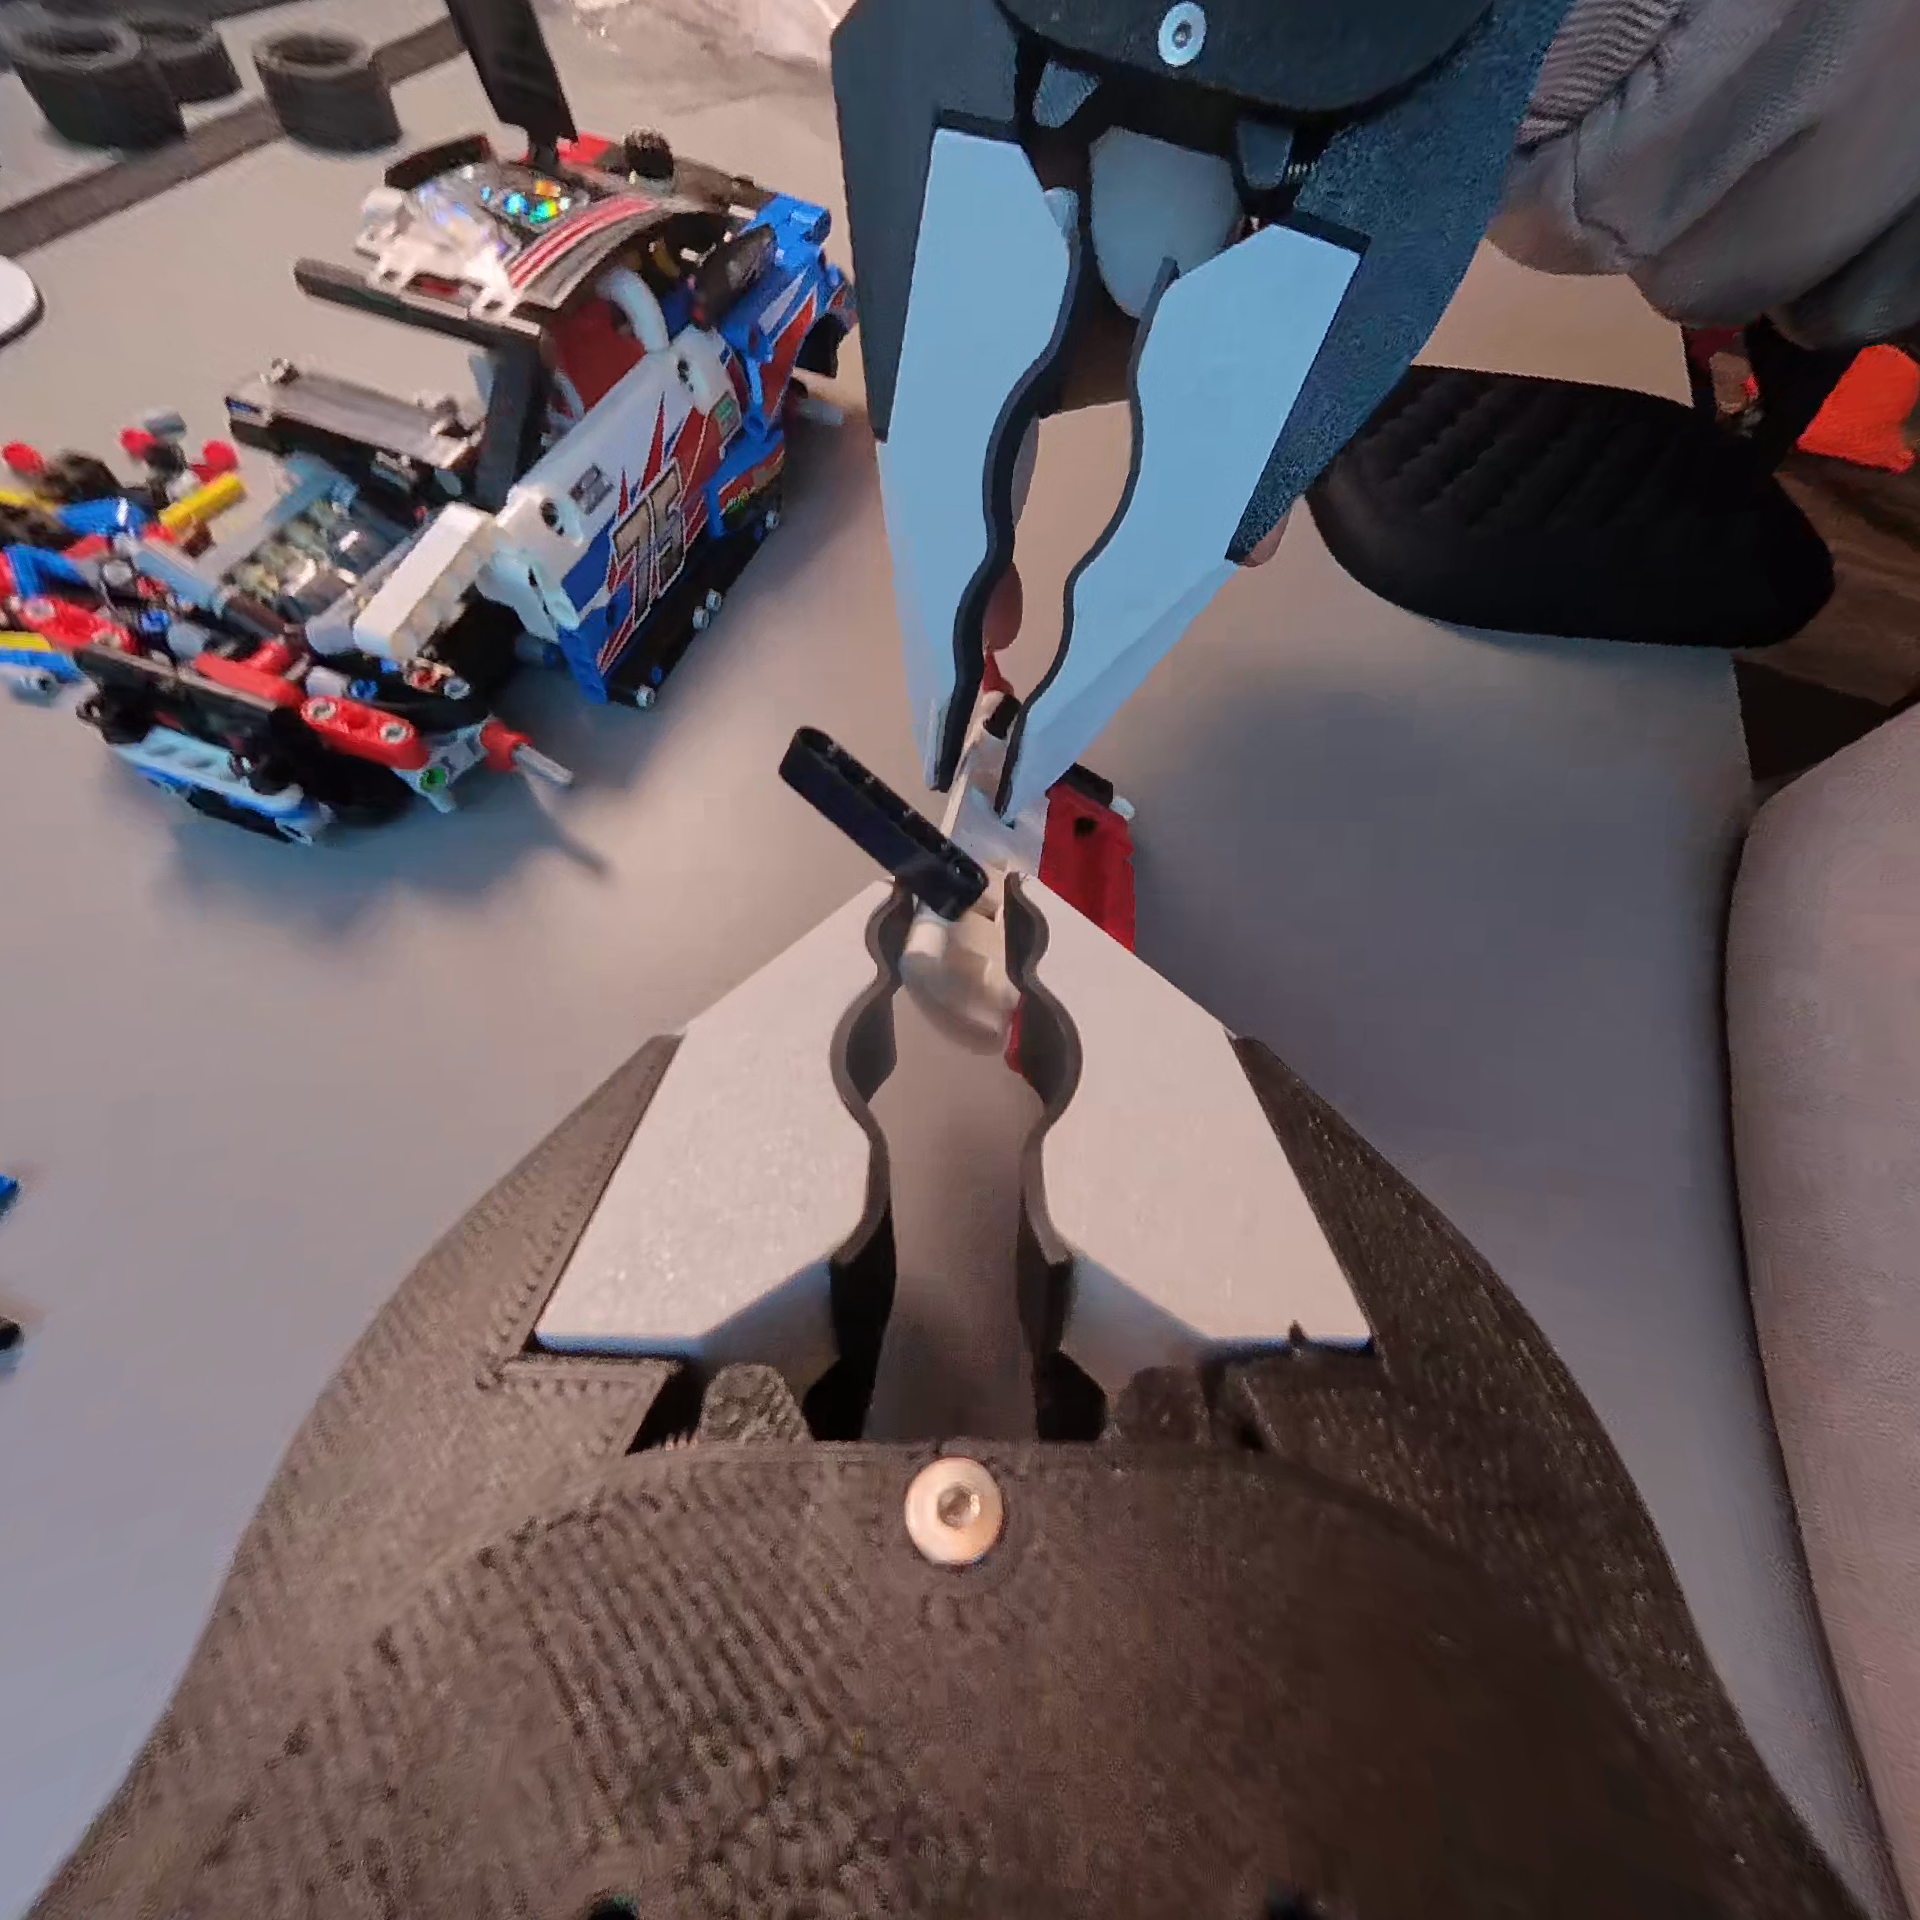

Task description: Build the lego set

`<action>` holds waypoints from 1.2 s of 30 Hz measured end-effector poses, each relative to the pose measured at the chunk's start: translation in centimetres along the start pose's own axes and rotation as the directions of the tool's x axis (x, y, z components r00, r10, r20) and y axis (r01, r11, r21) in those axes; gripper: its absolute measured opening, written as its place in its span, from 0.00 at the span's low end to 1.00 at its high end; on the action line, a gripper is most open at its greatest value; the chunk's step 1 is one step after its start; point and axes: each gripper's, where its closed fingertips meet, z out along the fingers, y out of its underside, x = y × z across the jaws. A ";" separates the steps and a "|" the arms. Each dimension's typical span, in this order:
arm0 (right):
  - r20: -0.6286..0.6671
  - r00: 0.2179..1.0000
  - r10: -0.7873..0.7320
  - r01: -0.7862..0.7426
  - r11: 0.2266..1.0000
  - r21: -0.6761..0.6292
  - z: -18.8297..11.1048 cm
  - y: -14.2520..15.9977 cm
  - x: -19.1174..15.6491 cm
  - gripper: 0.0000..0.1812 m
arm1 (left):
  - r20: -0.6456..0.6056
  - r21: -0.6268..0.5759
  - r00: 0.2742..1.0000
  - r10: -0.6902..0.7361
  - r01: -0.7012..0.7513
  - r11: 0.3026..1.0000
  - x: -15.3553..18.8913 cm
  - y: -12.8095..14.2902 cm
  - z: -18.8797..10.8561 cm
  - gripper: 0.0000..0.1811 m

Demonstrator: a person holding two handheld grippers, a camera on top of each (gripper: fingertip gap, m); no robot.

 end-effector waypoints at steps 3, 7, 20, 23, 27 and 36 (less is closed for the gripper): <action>-0.032 0.999 0.032 -0.030 0.999 0.042 0.4 0.2 0.8 0.08 | 0.010 -0.035 0.994 -0.112 0.112 0.993 -0.5 0.9 0.3 0.10; -0.080 0.996 0.026 -0.018 0.995 0.096 0.1 0.5 1.0 0.14 | 0.035 -0.101 0.992 -0.124 0.127 0.987 -1.0 2.1 0.5 0.14; -0.059 0.998 -0.007 0.018 0.982 0.187 -0.7 2.2 -1.5 0.34 | -0.003 -0.092 0.999 -0.053 0.053 0.994 -0.6 1.7 0.1 0.20; -0.062 0.997 -0.034 0.043 0.989 0.141 0.2 2.5 -1.5 0.28 | 0.006 -0.088 0.999 -0.038 0.038 0.995 -0.5 1.8 0.3 0.18; -0.042 0.997 -0.058 0.063 0.990 0.127 0.1 2.9 -1.5 0.20 | 0.014 -0.075 1.000 -0.015 0.016 0.997 -0.6 1.6 0.2 0.17; -0.006 0.999 -0.038 0.038 0.973 0.226 -0.8 3.1 -1.0 0.25 | 0.194 0.219 0.981 0.005 -0.048 0.974 -3.8 -2.9 -2.4 0.25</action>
